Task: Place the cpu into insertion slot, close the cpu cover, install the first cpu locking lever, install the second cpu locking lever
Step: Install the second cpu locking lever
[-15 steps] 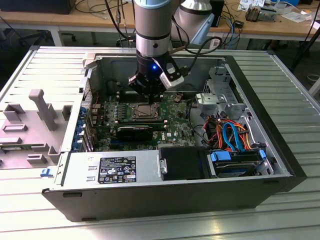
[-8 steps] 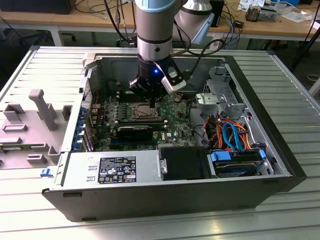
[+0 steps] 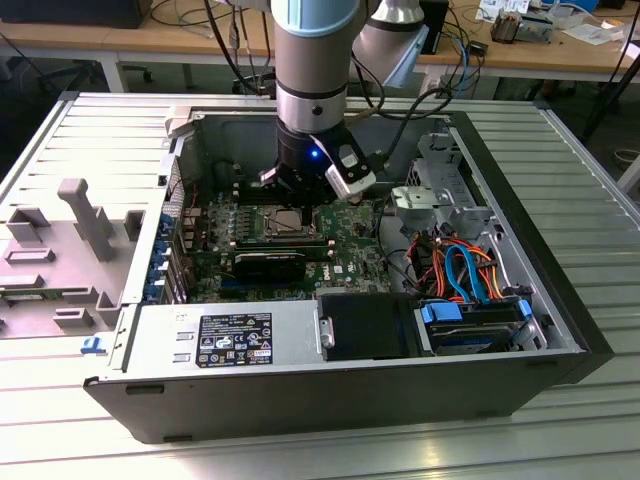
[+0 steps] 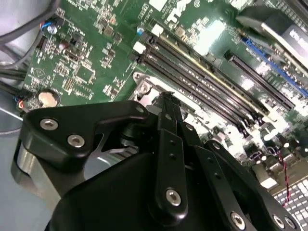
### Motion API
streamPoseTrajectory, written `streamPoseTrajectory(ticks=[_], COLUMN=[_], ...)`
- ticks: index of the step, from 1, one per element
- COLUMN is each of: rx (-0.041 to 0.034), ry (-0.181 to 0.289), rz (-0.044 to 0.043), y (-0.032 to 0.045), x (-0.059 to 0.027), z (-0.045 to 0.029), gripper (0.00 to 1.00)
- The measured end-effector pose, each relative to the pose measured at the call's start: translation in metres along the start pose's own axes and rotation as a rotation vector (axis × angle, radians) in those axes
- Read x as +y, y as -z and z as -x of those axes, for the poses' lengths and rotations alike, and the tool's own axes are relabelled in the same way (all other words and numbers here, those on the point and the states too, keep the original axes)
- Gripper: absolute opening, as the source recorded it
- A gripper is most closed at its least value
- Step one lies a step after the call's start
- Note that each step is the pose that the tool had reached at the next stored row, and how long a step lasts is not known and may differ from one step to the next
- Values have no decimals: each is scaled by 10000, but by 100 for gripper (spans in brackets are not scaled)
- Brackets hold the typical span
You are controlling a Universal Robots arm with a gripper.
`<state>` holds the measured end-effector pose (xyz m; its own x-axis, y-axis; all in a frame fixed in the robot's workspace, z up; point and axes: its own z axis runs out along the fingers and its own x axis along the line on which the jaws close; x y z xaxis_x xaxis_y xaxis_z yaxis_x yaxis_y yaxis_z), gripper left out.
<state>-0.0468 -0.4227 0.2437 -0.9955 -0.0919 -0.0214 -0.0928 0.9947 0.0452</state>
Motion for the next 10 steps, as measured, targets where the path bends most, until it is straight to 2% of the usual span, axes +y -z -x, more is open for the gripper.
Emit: streamPoseTrajectory(ticks=[5, 10], rx=[8, 8], ry=[1, 13], rz=[-4, -2], y=[-76, -158], x=[-18, -36], z=[37, 35], gripper=[11, 11])
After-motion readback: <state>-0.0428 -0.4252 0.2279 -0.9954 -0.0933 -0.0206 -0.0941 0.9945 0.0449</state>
